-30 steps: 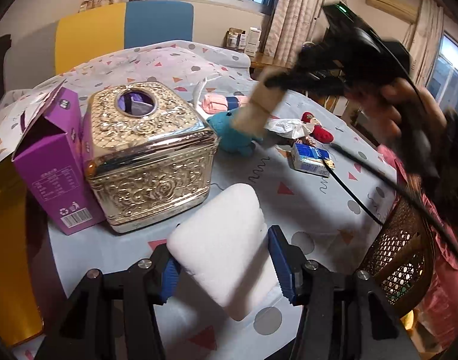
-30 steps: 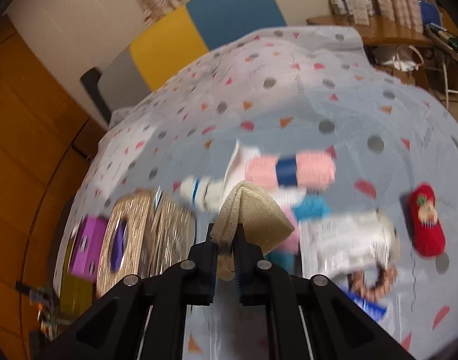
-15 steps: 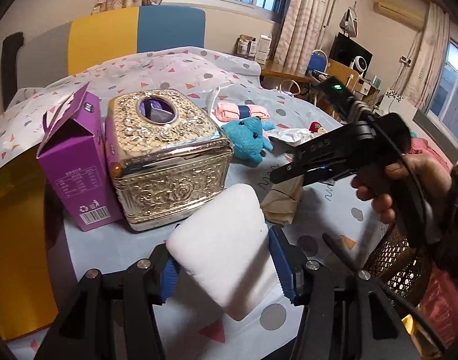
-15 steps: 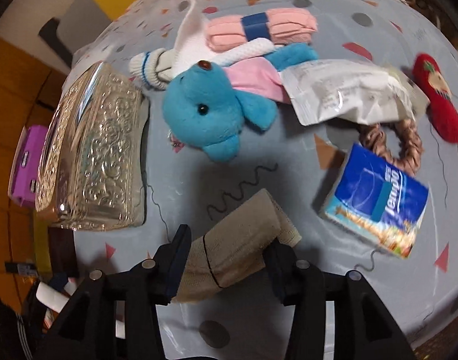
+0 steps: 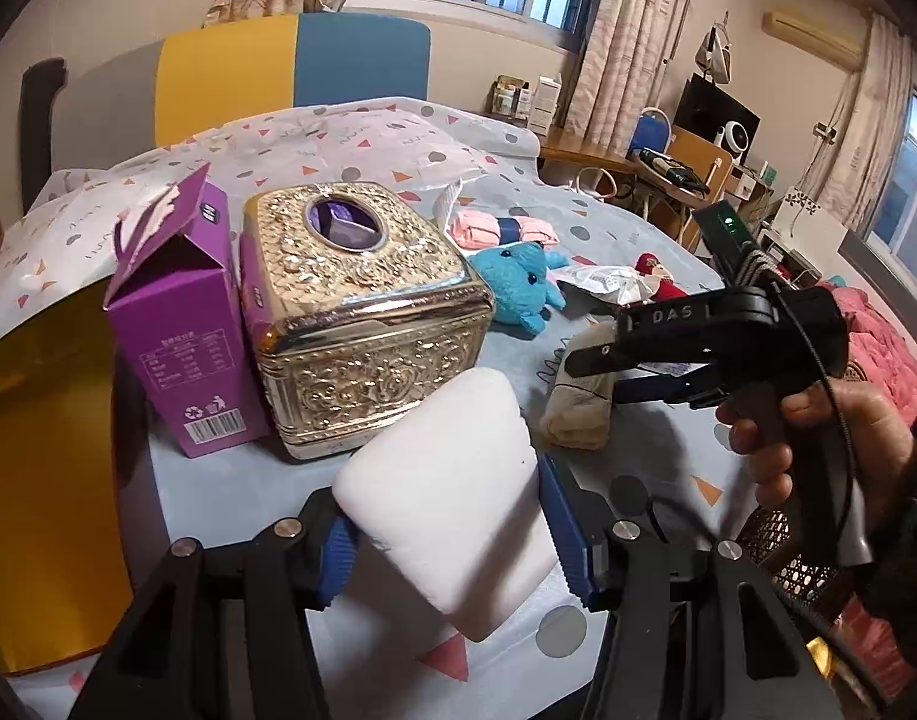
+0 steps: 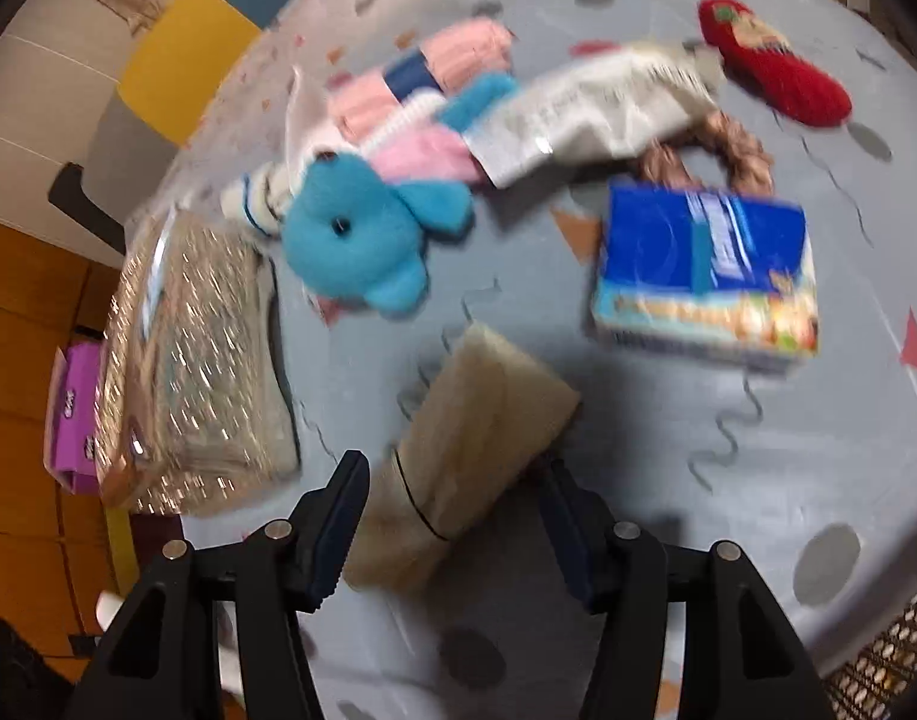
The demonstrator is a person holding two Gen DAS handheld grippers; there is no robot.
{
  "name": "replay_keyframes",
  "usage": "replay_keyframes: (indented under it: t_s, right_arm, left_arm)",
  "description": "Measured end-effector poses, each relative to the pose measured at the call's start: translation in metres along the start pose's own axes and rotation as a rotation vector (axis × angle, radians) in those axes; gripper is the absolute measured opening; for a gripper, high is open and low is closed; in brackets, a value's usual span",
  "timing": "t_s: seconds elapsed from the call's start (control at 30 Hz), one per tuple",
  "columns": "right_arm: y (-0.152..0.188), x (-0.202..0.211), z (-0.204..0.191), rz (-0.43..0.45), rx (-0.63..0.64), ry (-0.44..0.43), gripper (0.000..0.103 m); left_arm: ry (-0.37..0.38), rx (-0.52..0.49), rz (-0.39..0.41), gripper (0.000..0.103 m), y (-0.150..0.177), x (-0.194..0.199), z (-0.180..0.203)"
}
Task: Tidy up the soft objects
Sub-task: 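Grasp the beige rolled cloth with the right tool while the left tool holds the sponge, then carry the white sponge into the gold tray and open the left tool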
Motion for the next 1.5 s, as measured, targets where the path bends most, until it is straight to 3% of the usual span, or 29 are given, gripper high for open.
replay_keyframes:
  t_s: [0.07,0.13,0.27,0.73,1.07,1.2,1.33,1.5]
  right_arm:
    - [-0.004,-0.003,-0.005,-0.012,0.032,0.016,0.049]
    - [-0.005,-0.006,-0.013,-0.006,0.079,0.088,0.037]
    - [-0.002,-0.009,-0.022,0.001,0.132,0.132,0.036]
    - [0.010,-0.015,-0.022,0.009,0.153,0.142,0.036]
    - [0.013,-0.017,-0.035,0.025,0.202,0.185,0.037]
    - [0.016,-0.017,-0.041,0.029,0.217,0.200,0.037]
    - [0.017,-0.017,-0.044,0.029,0.217,0.201,0.037]
    - [0.020,-0.017,-0.049,0.031,0.229,0.210,0.037]
  left_arm:
    - [-0.009,0.006,0.003,0.056,-0.001,0.002,-0.001]
    - [-0.023,0.016,0.004,0.056,-0.002,0.007,-0.002]
    - [-0.049,0.032,0.015,0.056,-0.003,0.016,-0.006]
    - [-0.108,0.126,0.072,0.057,-0.004,0.058,-0.041]
    - [-0.193,0.274,0.108,0.057,-0.002,0.084,-0.120]
    - [-0.175,0.418,0.105,0.057,-0.008,0.090,-0.176]
    - [-0.177,0.547,0.083,0.057,-0.016,0.082,-0.230]
    - [-0.185,0.611,0.013,0.057,-0.032,0.049,-0.268]
Point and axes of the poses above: each gripper's, at about its wrist camera, not at the fingertips, and x roughly against the way its jaws point, z to its right, y to its underside, the point moved 1 cm from there along -x, roughly the way its jaws point, and after that the axes turned 11 degrees about -z, right-handed, at the moved point
